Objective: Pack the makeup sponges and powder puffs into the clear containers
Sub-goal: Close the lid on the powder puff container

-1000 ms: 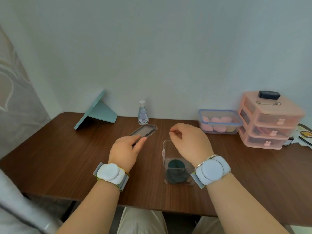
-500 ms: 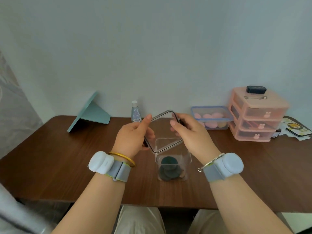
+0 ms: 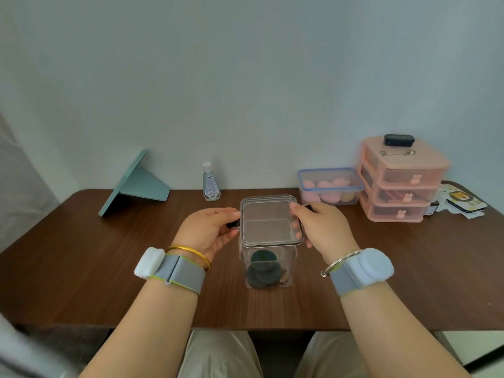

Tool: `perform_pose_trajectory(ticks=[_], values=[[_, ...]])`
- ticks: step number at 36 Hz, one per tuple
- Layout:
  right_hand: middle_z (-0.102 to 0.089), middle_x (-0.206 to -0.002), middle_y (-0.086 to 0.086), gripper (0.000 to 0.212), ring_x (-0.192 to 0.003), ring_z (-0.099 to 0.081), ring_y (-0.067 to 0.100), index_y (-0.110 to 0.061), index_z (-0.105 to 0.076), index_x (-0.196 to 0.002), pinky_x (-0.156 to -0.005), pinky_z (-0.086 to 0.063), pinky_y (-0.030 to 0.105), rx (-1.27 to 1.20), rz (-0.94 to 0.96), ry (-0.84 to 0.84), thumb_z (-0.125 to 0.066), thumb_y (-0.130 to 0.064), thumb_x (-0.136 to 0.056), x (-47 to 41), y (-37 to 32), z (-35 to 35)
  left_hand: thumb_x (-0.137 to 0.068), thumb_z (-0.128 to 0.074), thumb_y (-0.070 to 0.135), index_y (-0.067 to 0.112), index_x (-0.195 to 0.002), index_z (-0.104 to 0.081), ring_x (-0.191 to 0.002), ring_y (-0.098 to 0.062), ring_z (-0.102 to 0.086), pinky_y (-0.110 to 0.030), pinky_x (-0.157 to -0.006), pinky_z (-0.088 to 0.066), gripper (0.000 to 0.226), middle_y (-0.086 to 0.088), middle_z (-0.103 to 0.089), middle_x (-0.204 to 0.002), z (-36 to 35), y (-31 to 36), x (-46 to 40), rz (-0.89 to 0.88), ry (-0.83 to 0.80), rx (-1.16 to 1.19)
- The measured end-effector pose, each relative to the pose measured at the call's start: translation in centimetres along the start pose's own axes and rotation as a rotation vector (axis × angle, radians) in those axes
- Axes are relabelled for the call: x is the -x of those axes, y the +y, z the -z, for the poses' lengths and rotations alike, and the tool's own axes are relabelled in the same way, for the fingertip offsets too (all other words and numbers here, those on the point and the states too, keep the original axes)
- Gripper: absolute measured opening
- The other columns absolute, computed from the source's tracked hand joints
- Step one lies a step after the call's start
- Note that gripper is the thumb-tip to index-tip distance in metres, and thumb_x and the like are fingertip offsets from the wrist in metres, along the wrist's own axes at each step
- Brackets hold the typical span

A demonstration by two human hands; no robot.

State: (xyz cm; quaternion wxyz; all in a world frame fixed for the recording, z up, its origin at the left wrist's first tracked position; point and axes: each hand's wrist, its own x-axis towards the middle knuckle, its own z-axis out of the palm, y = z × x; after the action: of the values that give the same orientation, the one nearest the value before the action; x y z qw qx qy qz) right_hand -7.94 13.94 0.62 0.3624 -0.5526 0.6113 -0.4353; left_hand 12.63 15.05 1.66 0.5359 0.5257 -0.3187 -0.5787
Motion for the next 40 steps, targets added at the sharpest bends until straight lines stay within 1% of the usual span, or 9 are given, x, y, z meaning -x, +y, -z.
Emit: perform_pose_trajectory(ticks=[2, 5, 9, 11, 15, 17, 26, 33, 40], values=[[-0.07, -0.066, 0.006, 0.04, -0.04, -0.057, 0.012, -0.014, -0.069, -0.079, -0.053, -0.048, 0.028, 0.102, 0.002, -0.027, -0.053, -0.048, -0.091, 0.1, 0.2, -0.1, -0.086, -0.067, -0.002, 0.002, -0.087, -0.067, -0.056, -0.011, -0.061, -0.016, -0.05, -0.054, 0.004, -0.009, -0.066, -0.072, 0.2, -0.4, -0.1, 0.004, 0.023, -0.03], [-0.069, -0.072, -0.002, 0.032, -0.04, -0.056, 0.005, -0.021, -0.069, -0.088, -0.04, -0.038, 0.011, 0.217, 0.024, -0.028, -0.052, -0.049, -0.092, 0.2, 0.5, -0.2, -0.085, -0.068, -0.002, 0.002, -0.087, -0.067, -0.062, -0.014, -0.061, -0.017, -0.049, -0.054, 0.004, -0.011, -0.066, -0.074, 0.5, -0.9, -0.3, 0.023, 0.051, -0.053], [-0.065, -0.078, -0.006, 0.026, -0.049, -0.059, 0.006, -0.024, -0.067, -0.098, -0.036, -0.034, 0.006, 0.269, 0.04, -0.055, -0.053, -0.046, -0.094, 0.4, 0.8, -0.3, -0.085, -0.068, -0.002, 0.0, -0.089, -0.066, -0.066, -0.016, -0.062, -0.017, -0.049, -0.054, 0.005, -0.012, -0.066, -0.076, 0.8, -1.3, -0.5, 0.037, 0.055, -0.089], [-0.064, -0.08, -0.009, 0.027, -0.054, -0.059, 0.006, -0.024, -0.067, -0.1, -0.044, -0.04, 0.01, 0.288, 0.036, -0.053, -0.054, -0.046, -0.093, 0.3, 1.0, -0.5, -0.085, -0.068, -0.002, 0.0, -0.09, -0.066, -0.067, -0.016, -0.062, -0.017, -0.049, -0.055, 0.006, -0.012, -0.066, -0.077, 1.0, -1.5, -0.6, 0.037, 0.064, -0.114], [-0.063, -0.089, -0.012, 0.031, -0.079, -0.061, 0.01, -0.025, -0.067, -0.109, -0.073, -0.056, 0.032, 0.315, 0.03, -0.045, -0.055, -0.048, -0.092, 0.2, 1.4, -0.7, -0.085, -0.07, 0.0, 0.002, -0.09, -0.067, -0.071, -0.016, -0.062, -0.018, -0.05, -0.054, 0.006, -0.011, -0.067, -0.08, 1.1, -1.8, -0.7, 0.038, 0.069, -0.138], [-0.062, -0.095, -0.012, 0.032, -0.089, -0.061, 0.011, -0.025, -0.065, -0.112, -0.08, -0.057, 0.038, 0.327, 0.024, -0.048, -0.054, -0.048, -0.092, 0.3, 1.5, -0.8, -0.084, -0.07, 0.001, 0.003, -0.089, -0.067, -0.072, -0.016, -0.063, -0.018, -0.051, -0.054, 0.006, -0.011, -0.068, -0.08, 1.2, -2.0, -0.8, 0.036, 0.071, -0.145], [-0.061, -0.102, -0.011, 0.034, -0.093, -0.06, 0.011, -0.026, -0.062, -0.119, -0.082, -0.058, 0.036, 0.329, 0.015, -0.069, -0.053, -0.047, -0.094, 0.5, 1.7, -0.7, -0.087, -0.069, 0.003, 0.0, -0.1, -0.065, -0.087, -0.027, -0.069, -0.035, -0.078, -0.059, 0.014, -0.017, -0.072, -0.095, 1.1, -2.3, -0.8, 0.017, 0.04, -0.205], [-0.06, -0.124, -0.008, 0.039, -0.103, -0.06, 0.016, -0.03, -0.057, -0.13, -0.089, -0.055, 0.038, 0.268, 0.002, -0.1, -0.054, -0.044, -0.094, 0.5, 1.6, -0.7, -0.086, -0.067, -0.002, 0.002, -0.095, -0.066, -0.087, -0.026, -0.07, -0.033, -0.074, -0.06, 0.01, -0.018, -0.071, -0.094, 1.1, -2.4, -0.7, 0.008, 0.053, -0.171], [-0.063, -0.12, -0.008, 0.035, -0.092, -0.059, 0.014, -0.033, -0.057, -0.129, -0.076, -0.05, 0.028, 0.21, -0.005, -0.104, -0.052, -0.041, -0.096, 0.5, 2.1, -1.1, -0.085, -0.069, -0.001, 0.003, -0.101, -0.068, -0.091, -0.026, -0.071, -0.034, -0.075, -0.06, 0.016, -0.016, -0.073, -0.098, 1.3, -2.6, -0.7, 0.013, 0.064, -0.187]])
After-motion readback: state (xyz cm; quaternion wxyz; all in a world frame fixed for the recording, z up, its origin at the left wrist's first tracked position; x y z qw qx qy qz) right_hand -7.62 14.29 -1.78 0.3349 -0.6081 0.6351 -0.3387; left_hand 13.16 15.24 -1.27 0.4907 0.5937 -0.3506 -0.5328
